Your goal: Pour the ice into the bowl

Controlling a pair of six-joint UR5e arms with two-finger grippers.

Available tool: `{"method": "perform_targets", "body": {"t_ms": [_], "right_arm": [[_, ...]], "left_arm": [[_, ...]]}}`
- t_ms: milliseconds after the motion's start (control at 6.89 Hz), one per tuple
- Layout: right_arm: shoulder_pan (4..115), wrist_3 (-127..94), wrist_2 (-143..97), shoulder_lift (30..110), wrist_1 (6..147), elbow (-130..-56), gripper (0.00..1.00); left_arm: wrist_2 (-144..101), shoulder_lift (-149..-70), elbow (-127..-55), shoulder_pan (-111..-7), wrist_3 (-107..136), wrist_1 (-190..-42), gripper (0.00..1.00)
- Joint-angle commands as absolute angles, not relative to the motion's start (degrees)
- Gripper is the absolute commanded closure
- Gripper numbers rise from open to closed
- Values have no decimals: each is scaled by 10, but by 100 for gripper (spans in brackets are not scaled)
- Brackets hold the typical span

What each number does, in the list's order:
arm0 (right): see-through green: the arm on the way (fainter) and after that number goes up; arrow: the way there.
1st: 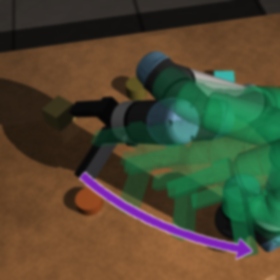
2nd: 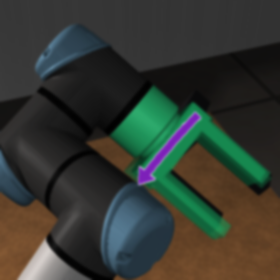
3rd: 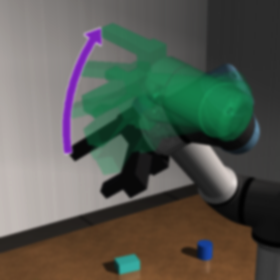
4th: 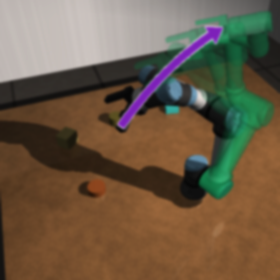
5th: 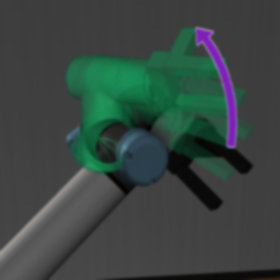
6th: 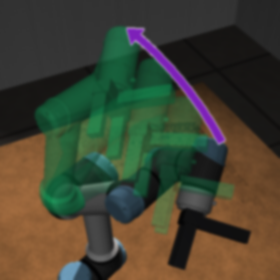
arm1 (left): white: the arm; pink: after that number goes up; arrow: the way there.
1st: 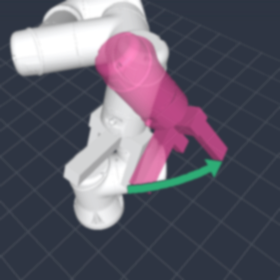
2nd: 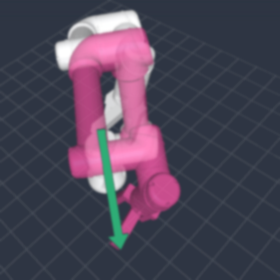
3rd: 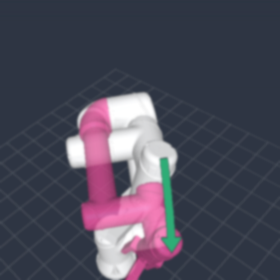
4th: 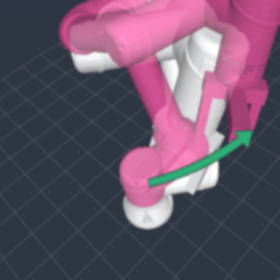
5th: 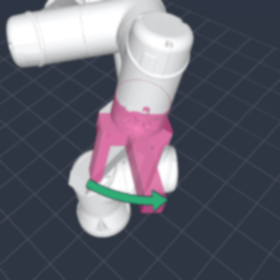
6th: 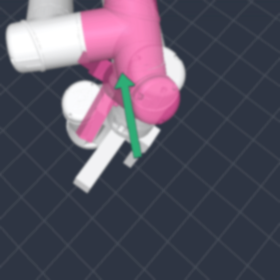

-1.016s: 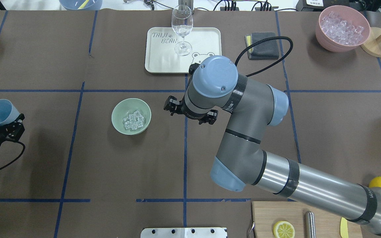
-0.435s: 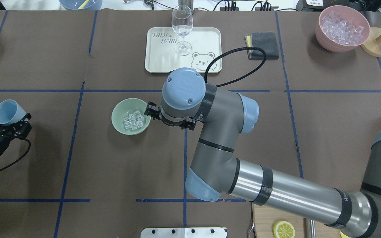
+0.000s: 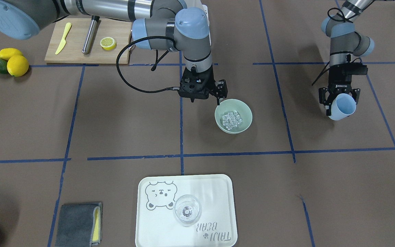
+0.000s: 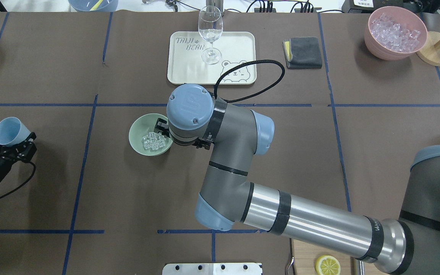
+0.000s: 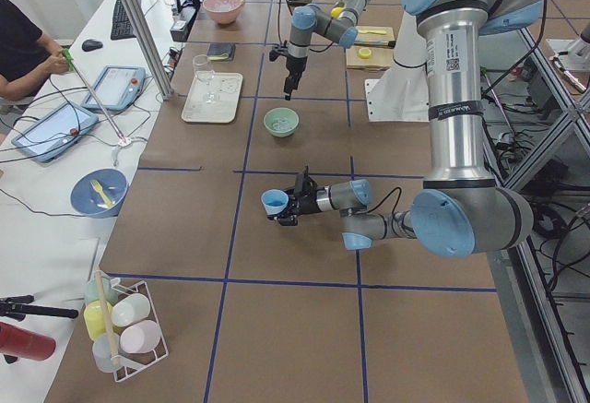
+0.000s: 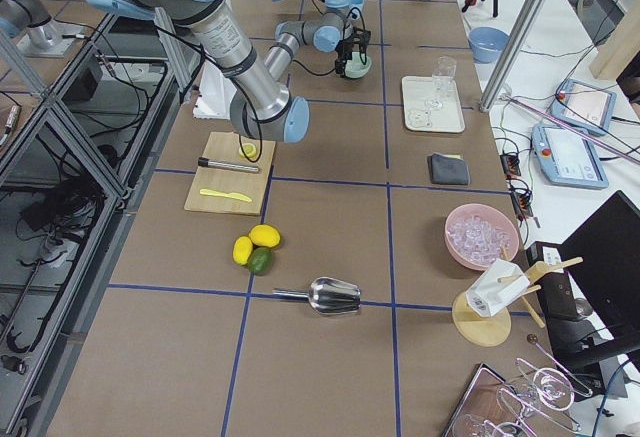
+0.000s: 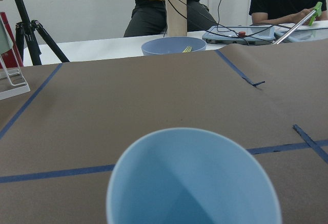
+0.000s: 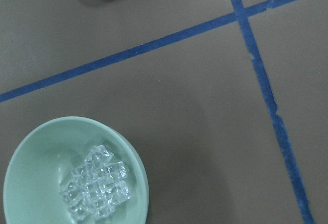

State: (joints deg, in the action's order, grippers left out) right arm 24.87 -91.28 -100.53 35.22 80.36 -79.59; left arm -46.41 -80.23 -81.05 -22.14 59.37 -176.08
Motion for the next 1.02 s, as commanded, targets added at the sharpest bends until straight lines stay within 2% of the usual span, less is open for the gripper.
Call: {"method": "perform_targets", "body": {"t_ms": [0, 145, 290, 435, 870], "right_arm": [[244, -913, -998, 335, 795, -771, 0], [243, -912, -997, 324, 795, -751, 0], [243, -911, -982, 296, 781, -705, 0], [243, -911, -978, 287, 753, -674, 0], [243, -911, -967, 286, 750, -657, 6]], "left_arm": [[-464, -802, -808, -221, 594, -1760, 37], [-464, -802, -809, -221, 594, -1761, 9], [-464, -802, -809, -221, 594, -1761, 0], [-465, -802, -809, -221, 593, -1761, 0], [-485, -800, -816, -222, 587, -1767, 0]]}}
